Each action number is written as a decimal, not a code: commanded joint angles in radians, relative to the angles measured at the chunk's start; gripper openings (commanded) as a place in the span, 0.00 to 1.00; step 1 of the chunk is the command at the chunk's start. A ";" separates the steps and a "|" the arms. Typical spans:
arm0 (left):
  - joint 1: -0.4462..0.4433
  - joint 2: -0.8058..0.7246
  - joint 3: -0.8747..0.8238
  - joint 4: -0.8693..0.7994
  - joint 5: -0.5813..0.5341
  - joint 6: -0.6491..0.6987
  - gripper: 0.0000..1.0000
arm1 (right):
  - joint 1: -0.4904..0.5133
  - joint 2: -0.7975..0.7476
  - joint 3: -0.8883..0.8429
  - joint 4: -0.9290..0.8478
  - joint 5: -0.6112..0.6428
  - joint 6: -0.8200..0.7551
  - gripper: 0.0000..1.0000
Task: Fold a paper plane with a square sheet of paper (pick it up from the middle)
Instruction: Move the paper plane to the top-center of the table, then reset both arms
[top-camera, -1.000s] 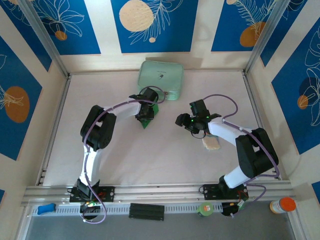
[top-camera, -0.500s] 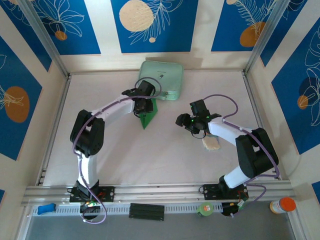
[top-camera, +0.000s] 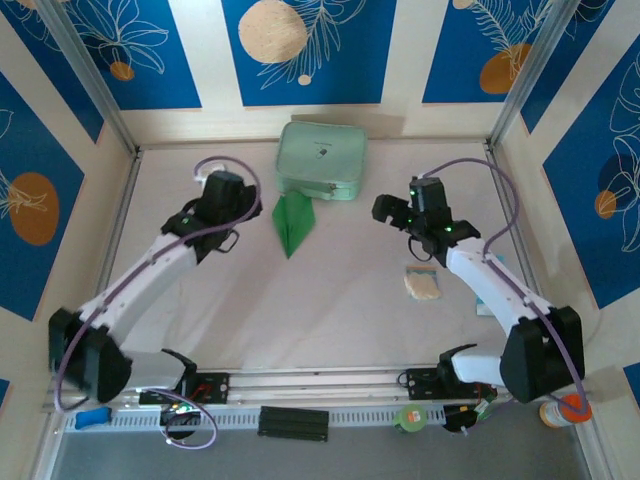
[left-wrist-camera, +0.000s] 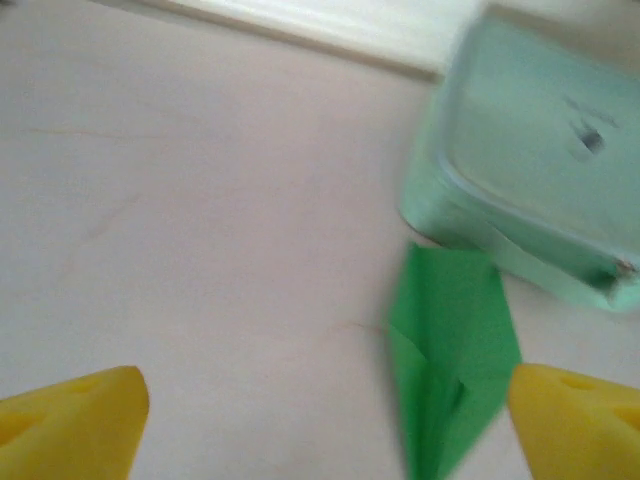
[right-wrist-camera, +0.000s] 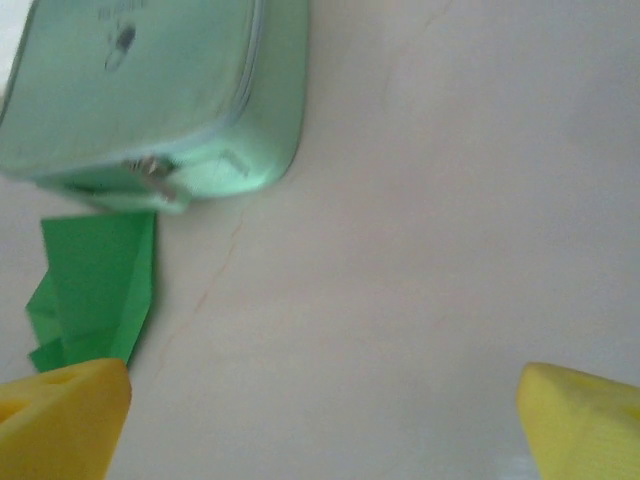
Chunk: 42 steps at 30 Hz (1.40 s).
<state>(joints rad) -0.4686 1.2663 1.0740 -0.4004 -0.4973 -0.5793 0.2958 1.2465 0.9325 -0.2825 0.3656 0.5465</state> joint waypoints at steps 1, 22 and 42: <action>0.047 -0.101 -0.178 0.153 -0.158 0.147 0.99 | -0.059 -0.048 -0.043 0.065 0.175 -0.097 0.99; 0.465 -0.002 -0.731 1.121 0.311 0.486 0.99 | -0.274 0.098 -0.524 0.936 -0.002 -0.369 0.99; 0.435 0.297 -0.715 1.370 0.439 0.578 0.99 | -0.276 0.277 -0.523 1.104 -0.176 -0.426 0.99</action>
<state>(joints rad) -0.0196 1.5551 0.3229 0.9501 -0.0380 -0.0341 0.0296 1.5162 0.4011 0.7956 0.2291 0.1364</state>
